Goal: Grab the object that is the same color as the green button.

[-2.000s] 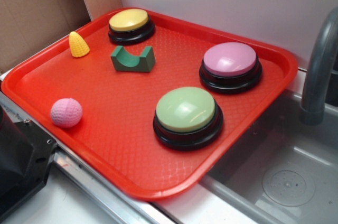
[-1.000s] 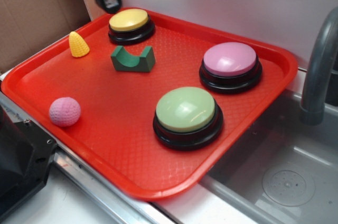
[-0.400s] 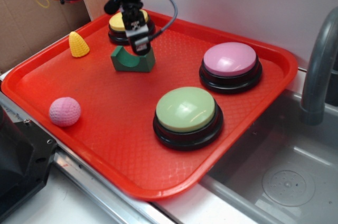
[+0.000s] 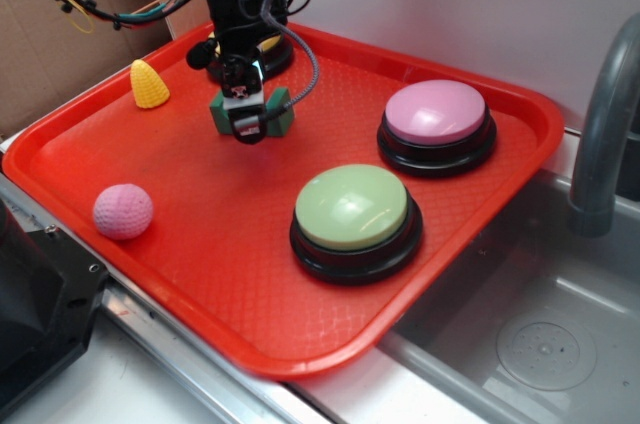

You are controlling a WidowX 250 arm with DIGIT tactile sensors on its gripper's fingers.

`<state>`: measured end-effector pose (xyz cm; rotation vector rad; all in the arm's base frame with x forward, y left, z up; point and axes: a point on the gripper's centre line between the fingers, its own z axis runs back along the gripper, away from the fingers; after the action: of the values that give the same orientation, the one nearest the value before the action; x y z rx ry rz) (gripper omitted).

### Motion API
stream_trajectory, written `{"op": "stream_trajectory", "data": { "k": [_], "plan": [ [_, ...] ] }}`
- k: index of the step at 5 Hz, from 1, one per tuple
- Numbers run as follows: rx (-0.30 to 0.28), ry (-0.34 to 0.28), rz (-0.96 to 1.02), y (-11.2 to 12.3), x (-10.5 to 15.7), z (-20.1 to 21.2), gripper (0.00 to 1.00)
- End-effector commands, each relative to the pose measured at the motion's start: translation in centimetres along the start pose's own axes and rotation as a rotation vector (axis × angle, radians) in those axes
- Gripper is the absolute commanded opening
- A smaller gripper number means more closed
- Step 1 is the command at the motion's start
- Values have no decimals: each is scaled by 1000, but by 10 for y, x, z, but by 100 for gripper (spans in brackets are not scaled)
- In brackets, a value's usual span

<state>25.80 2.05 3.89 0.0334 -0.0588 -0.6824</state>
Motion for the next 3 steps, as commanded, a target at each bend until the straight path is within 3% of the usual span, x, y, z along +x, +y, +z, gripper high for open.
{"op": "stream_trajectory", "data": {
  "k": [1,3],
  "plan": [
    [-1,10,-110,-2,16,-15,100],
    [-13,23,-148,-6,29,-21,100]
  ]
}}
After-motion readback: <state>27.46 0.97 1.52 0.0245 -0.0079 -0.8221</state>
